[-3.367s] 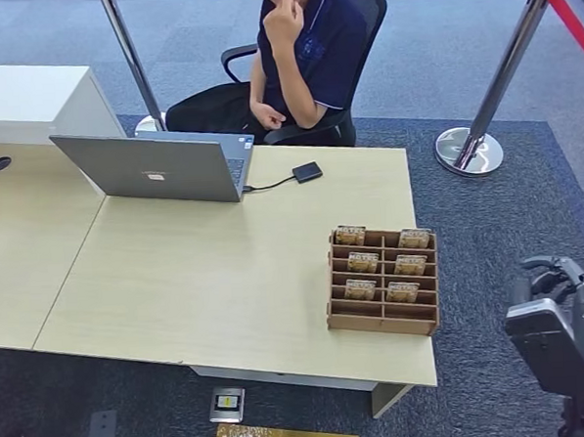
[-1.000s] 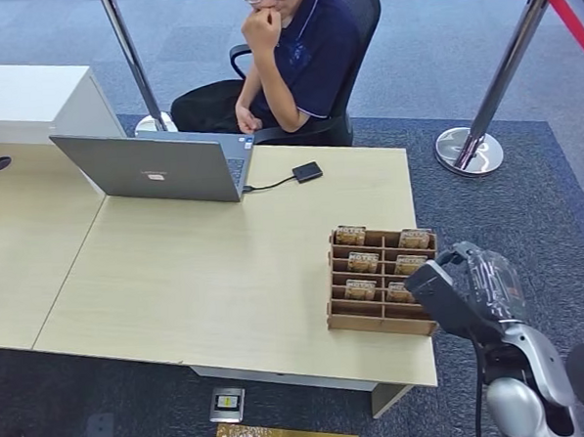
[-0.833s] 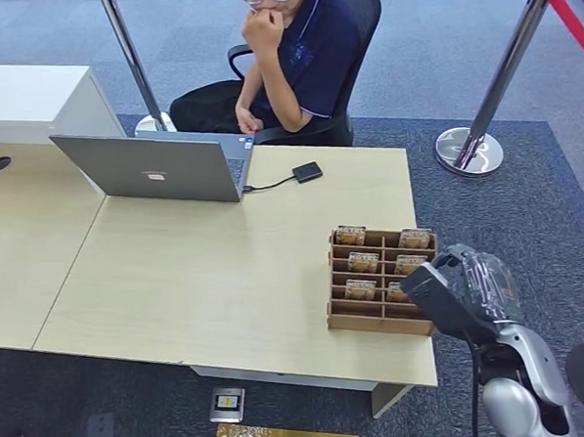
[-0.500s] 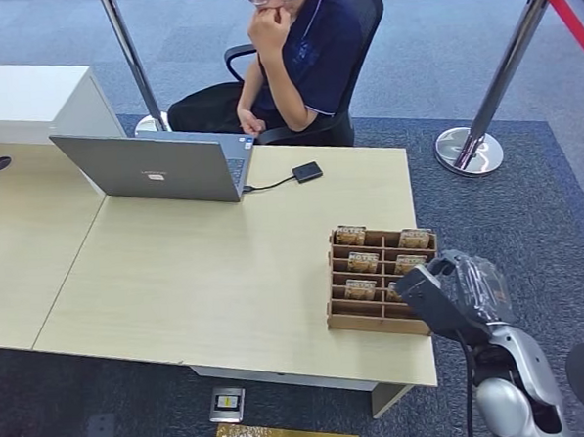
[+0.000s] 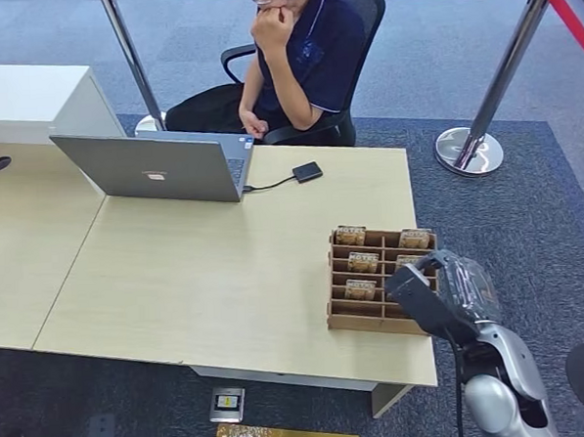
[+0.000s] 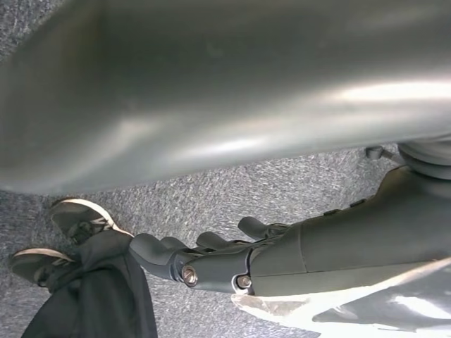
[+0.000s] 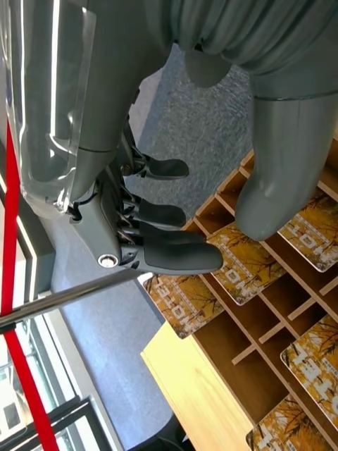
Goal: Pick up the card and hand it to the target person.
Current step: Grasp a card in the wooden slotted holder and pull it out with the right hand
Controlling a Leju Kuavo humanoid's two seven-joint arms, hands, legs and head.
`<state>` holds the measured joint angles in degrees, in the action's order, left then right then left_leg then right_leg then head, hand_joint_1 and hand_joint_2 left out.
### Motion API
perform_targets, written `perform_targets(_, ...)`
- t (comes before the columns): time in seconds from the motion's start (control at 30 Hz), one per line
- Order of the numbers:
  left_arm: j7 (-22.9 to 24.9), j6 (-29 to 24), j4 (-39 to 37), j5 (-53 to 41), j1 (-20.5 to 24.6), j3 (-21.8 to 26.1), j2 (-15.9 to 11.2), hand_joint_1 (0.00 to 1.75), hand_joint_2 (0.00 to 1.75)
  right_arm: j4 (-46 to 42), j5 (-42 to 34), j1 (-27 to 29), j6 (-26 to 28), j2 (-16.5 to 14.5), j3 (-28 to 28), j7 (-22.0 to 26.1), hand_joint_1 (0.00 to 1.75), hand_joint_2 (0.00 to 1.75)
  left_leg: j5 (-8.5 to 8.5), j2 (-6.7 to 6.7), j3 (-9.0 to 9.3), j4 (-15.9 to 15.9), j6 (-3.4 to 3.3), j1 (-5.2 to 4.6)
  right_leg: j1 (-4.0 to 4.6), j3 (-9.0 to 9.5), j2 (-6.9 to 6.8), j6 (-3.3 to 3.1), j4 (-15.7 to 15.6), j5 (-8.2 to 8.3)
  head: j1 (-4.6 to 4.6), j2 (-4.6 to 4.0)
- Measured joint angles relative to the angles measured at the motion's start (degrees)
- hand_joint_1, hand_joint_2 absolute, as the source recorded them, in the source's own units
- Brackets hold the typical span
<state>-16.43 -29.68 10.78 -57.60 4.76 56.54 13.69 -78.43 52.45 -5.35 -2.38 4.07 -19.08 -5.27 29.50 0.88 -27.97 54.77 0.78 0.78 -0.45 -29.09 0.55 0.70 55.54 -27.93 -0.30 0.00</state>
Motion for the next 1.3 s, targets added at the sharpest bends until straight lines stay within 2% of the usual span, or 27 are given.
perform_targets(0.53, 0.43, 0.21, 0.0, -1.18, -0.02, -0.03, 0.01, 0.0, 0.0, 0.36, 2.52, 0.59, 1.61, -1.81, -0.05, -3.1, 0.92, 1.75, 0.0, 0.0, 0.0, 0.0, 0.0, 0.0, 0.0, -0.02, 0.0, 0.0, 0.0, 0.0, -0.01, 0.0)
perform_targets(1.3, 0.6, 0.74, 0.0, -2.61, -0.02, -0.68, 0.01, 0.0, 0.0, 3.25, 4.22, 1.01, 2.3, -3.44, -0.05, -3.91, 0.97, 1.75, 0.0, 0.0, -0.01, 0.0, 0.0, 0.0, 0.0, -0.02, 0.0, 0.0, 0.0, 0.0, -0.01, 0.0)
